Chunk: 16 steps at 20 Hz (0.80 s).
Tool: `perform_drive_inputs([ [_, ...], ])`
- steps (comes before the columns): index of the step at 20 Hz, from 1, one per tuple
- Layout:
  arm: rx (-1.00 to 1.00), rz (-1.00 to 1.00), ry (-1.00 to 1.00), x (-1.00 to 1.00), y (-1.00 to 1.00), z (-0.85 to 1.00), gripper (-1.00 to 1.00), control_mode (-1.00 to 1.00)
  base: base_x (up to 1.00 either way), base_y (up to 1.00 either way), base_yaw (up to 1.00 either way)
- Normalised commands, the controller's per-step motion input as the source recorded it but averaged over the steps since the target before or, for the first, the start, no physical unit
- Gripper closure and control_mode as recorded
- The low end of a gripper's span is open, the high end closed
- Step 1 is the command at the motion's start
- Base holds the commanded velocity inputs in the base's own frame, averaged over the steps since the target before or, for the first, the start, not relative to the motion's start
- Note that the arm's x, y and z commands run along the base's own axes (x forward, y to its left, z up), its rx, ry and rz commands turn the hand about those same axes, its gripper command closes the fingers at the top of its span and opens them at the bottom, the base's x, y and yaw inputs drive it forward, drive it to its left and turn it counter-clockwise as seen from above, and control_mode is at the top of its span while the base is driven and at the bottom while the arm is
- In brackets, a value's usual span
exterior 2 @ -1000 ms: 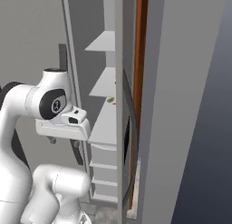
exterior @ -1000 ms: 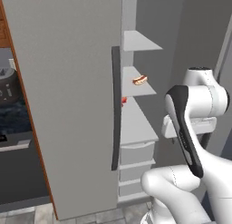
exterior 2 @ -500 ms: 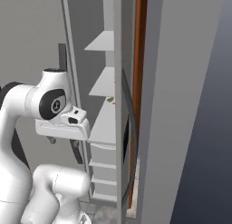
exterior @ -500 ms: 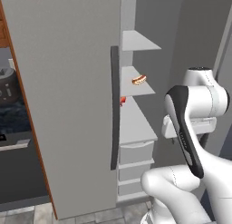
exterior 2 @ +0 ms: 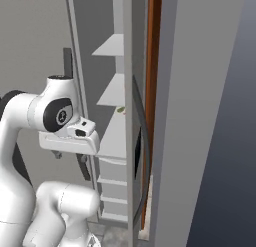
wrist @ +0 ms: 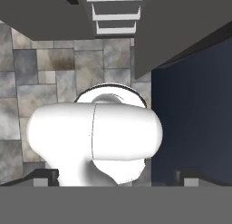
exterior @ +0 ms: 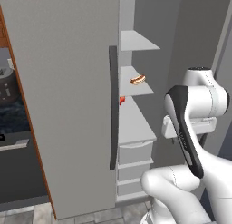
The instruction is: Store the hot dog in the freezer for long-term storage. Close the freezer door after placing the cooked food.
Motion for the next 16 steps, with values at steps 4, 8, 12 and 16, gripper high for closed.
perform_drive_inputs([
  [4, 0.0, 0.0, 0.0, 0.0, 0.0, 0.0, -1.0, -1.0, 0.0, 0.0, 0.0],
  [8, 0.0, 0.0, -0.02, 0.0, -0.11, 0.0, -1.0, -1.0, 0.0, 0.0, 0.0],
  [12, 0.03, 0.08, -0.16, 0.0, -0.74, 0.0, -1.0, -1.0, 0.0, 0.0, 0.0],
  [16, 0.06, 0.1, -0.09, 0.0, -0.97, 0.0, -1.0, -1.0, 0.0, 0.0, 0.0],
])
